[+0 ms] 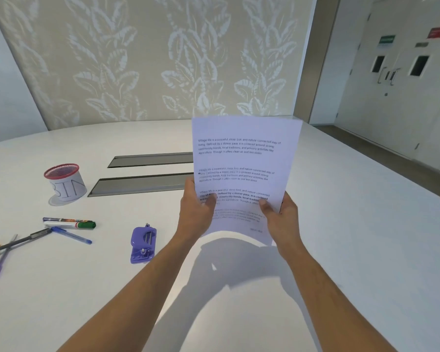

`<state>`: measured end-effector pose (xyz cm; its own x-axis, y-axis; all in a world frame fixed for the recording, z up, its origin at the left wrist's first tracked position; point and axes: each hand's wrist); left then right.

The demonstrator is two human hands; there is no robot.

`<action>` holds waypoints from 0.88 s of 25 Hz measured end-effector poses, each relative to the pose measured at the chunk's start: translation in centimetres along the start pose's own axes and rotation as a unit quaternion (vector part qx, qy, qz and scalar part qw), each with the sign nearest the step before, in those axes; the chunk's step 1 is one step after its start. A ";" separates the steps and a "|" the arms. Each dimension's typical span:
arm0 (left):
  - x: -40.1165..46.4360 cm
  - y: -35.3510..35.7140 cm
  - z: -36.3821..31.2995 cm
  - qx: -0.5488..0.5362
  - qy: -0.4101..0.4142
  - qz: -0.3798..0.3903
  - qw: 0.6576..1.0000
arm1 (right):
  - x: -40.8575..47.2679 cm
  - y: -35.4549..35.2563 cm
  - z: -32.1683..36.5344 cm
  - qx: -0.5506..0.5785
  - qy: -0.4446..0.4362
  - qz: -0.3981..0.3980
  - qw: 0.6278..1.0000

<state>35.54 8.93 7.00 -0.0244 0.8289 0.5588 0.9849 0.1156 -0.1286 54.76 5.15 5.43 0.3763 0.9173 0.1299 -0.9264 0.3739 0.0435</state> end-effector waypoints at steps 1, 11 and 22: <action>-0.7 0.1 0.7 0.001 -0.025 -0.001 1.000 | -0.4 0.0 -1.0 -0.012 0.016 0.003 1.000; -0.1 -0.1 0.2 -0.121 -0.074 -0.037 0.989 | -0.9 -2.0 -1.7 0.032 0.112 -0.005 0.993; -3.1 2.9 -0.4 -0.258 -0.178 -0.088 0.945 | -2.9 0.7 -2.5 0.278 0.135 0.040 0.950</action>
<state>38.54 6.48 5.21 -0.1618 0.9641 0.2103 0.9104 0.0636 0.4087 53.02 3.13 2.66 0.2234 0.9695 -0.1007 -0.7853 0.2402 0.5706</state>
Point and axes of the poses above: each hand's wrist, its own x-axis towards the middle knuckle, its own y-axis out of the palm, z = x × y, and after that the axes turned 12 degrees about y, right-handed
